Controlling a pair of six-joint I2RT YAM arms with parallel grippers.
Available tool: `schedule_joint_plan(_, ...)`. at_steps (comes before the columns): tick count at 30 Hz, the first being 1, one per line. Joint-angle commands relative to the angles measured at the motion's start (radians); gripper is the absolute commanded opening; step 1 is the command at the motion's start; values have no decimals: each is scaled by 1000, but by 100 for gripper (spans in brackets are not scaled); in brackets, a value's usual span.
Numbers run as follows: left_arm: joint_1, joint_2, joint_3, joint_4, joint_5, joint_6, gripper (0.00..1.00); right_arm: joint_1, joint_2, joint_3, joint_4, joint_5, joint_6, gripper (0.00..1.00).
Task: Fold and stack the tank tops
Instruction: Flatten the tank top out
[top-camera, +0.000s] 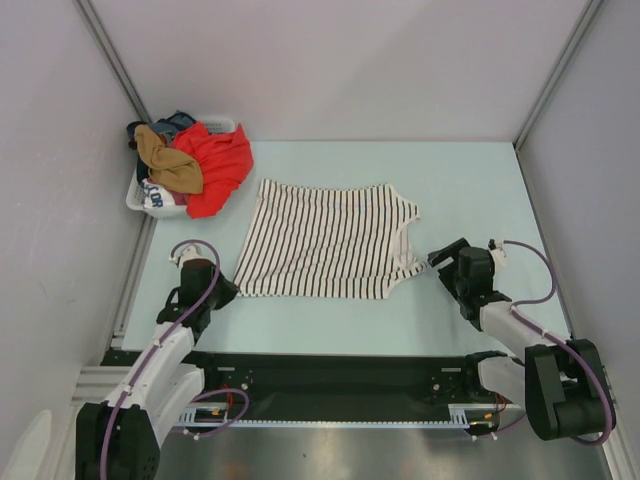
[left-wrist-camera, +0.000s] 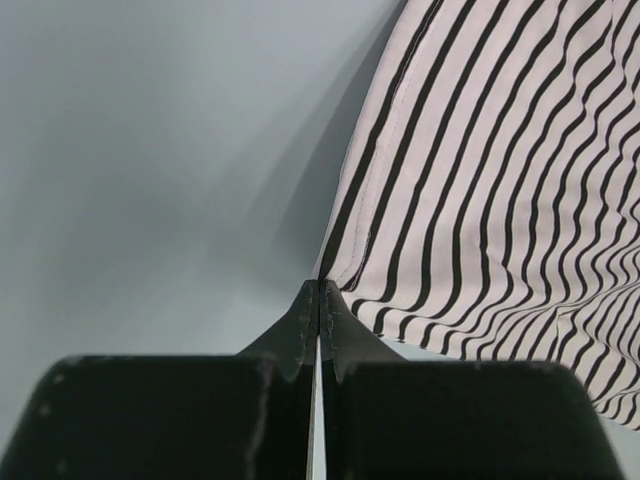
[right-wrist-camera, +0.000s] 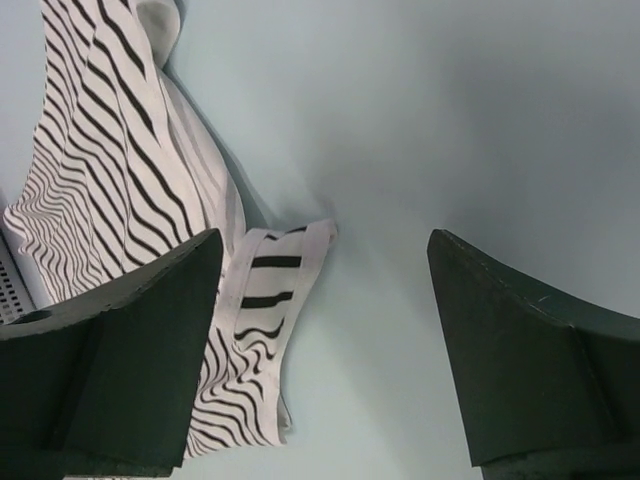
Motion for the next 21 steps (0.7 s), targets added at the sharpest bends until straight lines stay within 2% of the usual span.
schedule_joint_plan(1,10,-10,3,25,1,26,0,7,-20,-32,14,-77,25,87)
schedule_joint_plan(4,11,-9,7,19,-1,27,0,10,24,-8,14,-136,34,83)
schedule_joint_plan(8,11,-19,7,11,-8,27,0,28,107,34,9,-217,102,95)
schedule_joint_plan(13,11,-27,9,8,-14,24,0,70,167,23,113,-255,192,98)
schedule_joint_plan(17,11,-24,9,8,-13,24,0,82,231,19,178,-249,252,91)
schedule_joint_plan(21,11,-23,9,8,-14,24,0,78,294,13,257,-206,283,79)
